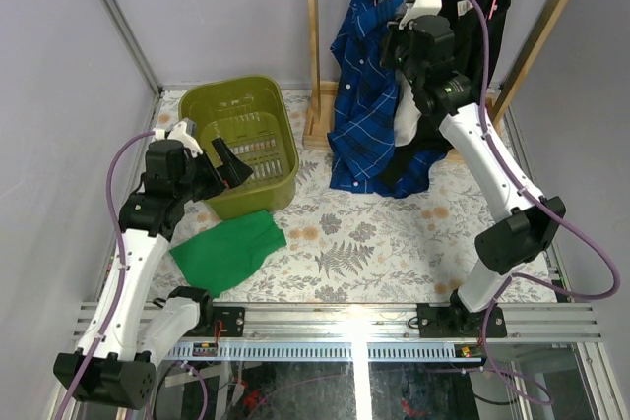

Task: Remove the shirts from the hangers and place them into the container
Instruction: Pick up the hanger from the clothesline.

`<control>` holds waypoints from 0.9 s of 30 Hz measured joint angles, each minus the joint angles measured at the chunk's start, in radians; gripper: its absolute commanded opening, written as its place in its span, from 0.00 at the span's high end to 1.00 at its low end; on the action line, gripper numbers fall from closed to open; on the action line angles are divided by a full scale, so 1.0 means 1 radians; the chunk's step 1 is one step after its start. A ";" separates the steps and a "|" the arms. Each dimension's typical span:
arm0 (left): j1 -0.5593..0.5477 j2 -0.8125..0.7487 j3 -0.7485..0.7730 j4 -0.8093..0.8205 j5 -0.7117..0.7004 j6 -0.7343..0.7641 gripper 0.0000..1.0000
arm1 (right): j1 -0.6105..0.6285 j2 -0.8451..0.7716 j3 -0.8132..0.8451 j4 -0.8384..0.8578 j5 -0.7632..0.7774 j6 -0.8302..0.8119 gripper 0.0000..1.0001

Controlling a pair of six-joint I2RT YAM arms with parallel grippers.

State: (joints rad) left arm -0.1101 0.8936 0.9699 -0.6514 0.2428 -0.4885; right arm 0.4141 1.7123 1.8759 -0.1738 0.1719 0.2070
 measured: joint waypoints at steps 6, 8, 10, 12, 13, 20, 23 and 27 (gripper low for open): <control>0.000 -0.010 0.000 0.000 -0.002 -0.001 0.00 | 0.000 -0.010 0.084 -0.098 -0.048 0.030 1.00; 0.000 -0.014 0.000 0.000 -0.005 -0.002 0.00 | 0.000 -0.013 0.133 -0.148 -0.071 0.035 1.00; 0.000 -0.022 0.000 0.000 -0.009 -0.005 0.00 | 0.000 -0.037 0.144 -0.177 -0.098 0.035 1.00; 0.000 -0.032 0.000 0.000 -0.016 -0.008 0.00 | 0.000 -0.079 0.124 -0.196 -0.131 0.035 1.00; 0.000 -0.040 0.000 0.000 -0.019 -0.009 0.00 | 0.000 -0.115 0.093 -0.202 -0.151 0.034 1.00; 0.000 -0.092 0.000 0.028 0.005 -0.034 0.00 | -0.001 -0.362 -0.121 -0.219 -0.309 0.017 1.00; 0.000 -0.092 0.000 0.056 0.051 -0.045 0.00 | -0.001 -0.433 -0.168 -0.240 -0.385 0.009 1.00; 0.000 -0.080 0.000 0.097 0.133 -0.062 0.00 | -0.001 -0.498 -0.212 -0.267 -0.470 0.005 1.00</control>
State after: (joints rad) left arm -0.1101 0.8131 0.9703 -0.5545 0.3756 -0.5503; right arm 0.4129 1.2144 1.6638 -0.4404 -0.2977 0.2123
